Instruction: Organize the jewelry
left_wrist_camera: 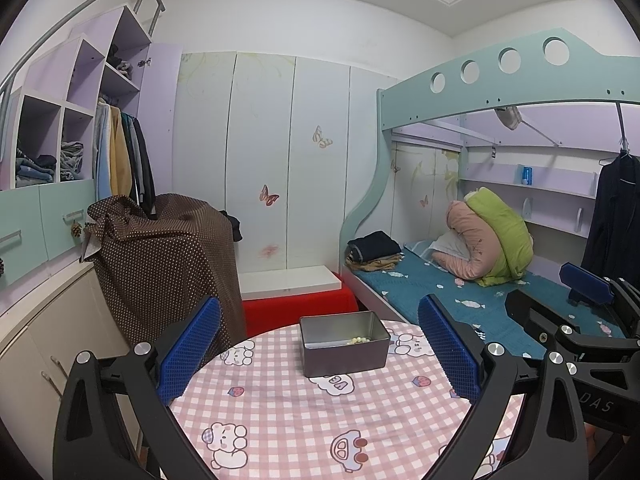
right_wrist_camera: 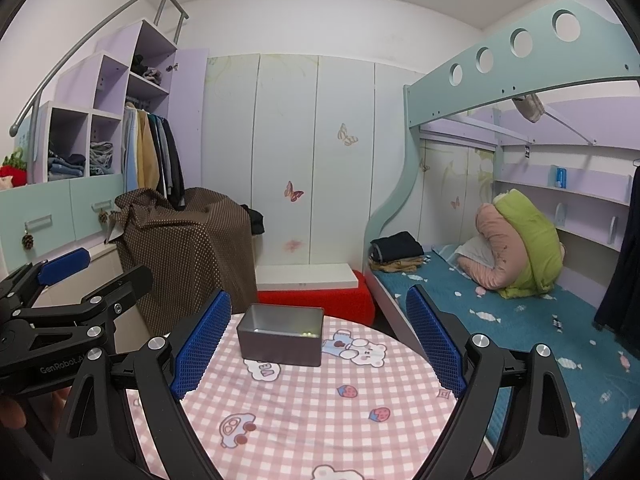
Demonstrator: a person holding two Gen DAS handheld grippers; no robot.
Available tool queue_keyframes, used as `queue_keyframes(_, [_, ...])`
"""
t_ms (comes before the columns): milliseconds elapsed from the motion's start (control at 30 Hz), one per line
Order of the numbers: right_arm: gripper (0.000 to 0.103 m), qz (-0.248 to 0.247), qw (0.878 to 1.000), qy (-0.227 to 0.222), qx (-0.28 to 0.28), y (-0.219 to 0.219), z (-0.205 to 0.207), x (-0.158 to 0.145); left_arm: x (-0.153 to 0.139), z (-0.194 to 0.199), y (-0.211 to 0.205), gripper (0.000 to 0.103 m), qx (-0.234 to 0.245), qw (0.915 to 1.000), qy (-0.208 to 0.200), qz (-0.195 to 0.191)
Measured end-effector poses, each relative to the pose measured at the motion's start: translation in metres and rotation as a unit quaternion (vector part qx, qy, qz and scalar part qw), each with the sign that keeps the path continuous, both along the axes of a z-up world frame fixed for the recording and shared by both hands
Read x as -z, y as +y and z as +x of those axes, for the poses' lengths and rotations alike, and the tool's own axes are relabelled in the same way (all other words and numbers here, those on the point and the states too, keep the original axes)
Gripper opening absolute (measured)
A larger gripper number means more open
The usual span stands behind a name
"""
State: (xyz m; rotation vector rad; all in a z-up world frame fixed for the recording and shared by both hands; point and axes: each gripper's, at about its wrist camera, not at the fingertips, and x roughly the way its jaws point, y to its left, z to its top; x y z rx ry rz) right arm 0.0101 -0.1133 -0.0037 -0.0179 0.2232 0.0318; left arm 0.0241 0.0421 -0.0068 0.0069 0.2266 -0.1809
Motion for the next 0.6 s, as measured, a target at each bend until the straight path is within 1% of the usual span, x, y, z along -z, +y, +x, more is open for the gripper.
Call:
queue_keyframes(200, [0.086, 0.001, 1.0, 0.002, -0.001, -0.001, 0.0, 0.002, 0.003, 0.002, 0.001, 0.096, -0.003, 1.0, -0.004, 0.002])
queue_keyframes(367, [0.086, 0.0, 1.0, 0.005, 0.0, -0.004, 0.001, 0.01, 0.007, 0.004, 0.003, 0.096, -0.004, 1.0, -0.003, 0.003])
queue_keyframes(600, [0.086, 0.001, 1.0, 0.005, 0.0, -0.004, 0.001, 0.01, 0.007, 0.004, 0.003, 0.096, -0.004, 1.0, -0.003, 0.004])
